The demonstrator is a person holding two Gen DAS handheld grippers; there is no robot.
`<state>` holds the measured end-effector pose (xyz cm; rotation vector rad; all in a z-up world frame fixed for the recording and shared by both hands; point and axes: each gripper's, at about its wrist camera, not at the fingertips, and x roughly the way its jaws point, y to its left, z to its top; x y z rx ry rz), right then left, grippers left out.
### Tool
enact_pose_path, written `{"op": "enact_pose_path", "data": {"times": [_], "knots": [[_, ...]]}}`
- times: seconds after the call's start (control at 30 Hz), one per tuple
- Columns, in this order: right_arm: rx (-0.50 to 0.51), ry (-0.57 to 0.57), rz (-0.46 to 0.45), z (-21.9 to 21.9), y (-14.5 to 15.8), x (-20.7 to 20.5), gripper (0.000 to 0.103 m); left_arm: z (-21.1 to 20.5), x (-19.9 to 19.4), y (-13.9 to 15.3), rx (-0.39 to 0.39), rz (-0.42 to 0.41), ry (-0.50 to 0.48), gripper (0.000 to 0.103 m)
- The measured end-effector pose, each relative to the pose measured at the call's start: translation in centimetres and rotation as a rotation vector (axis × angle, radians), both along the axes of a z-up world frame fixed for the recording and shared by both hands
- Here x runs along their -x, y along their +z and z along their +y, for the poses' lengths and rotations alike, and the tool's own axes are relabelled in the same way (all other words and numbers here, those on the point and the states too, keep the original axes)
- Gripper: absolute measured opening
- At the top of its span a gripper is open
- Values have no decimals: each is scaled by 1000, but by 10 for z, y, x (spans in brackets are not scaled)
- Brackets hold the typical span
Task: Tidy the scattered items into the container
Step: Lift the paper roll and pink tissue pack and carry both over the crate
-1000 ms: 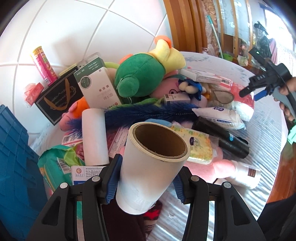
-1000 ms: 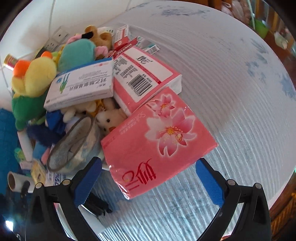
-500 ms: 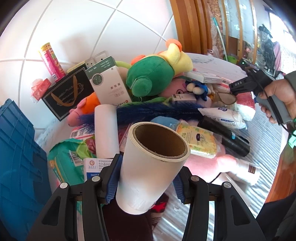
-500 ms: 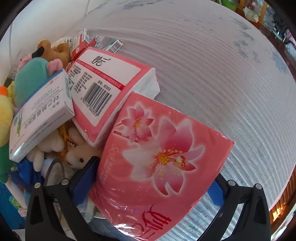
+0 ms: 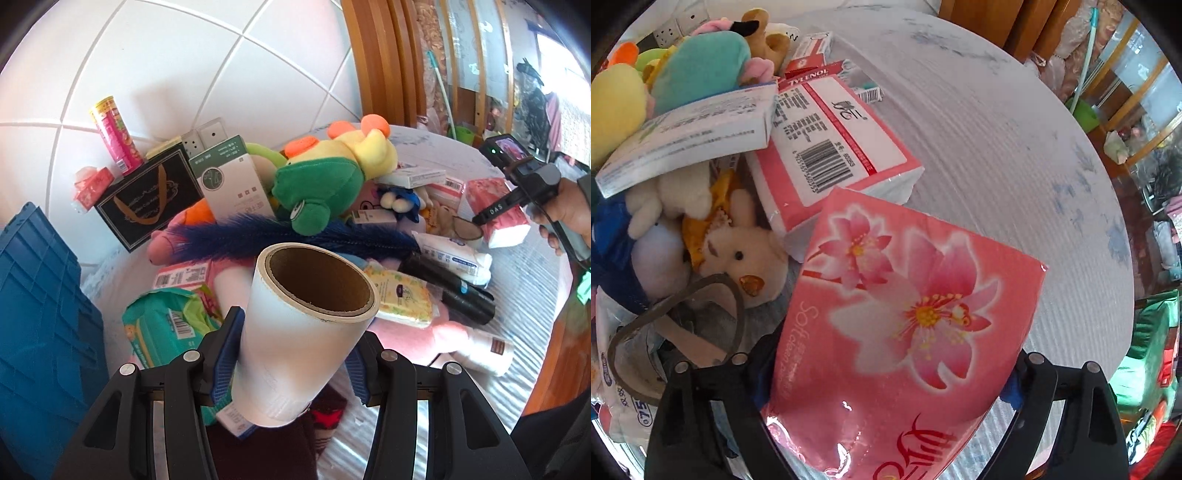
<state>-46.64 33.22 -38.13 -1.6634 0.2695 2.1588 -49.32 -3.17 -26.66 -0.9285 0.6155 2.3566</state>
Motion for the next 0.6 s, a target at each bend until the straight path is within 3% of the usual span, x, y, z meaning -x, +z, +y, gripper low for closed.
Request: {"op": "enact_pose_path", "data": {"times": [0.27,0.43,0.6], "knots": [[-17,10,69,-14,30,-7,90,-9,-5,17,-18,29,19,50],[-14,34,120,15,61,12,90,-18,-7,35,-52,52,45,50],[-11,69,182,1,91,7,90,-23,-11,53,-56,90,49,50]]}}
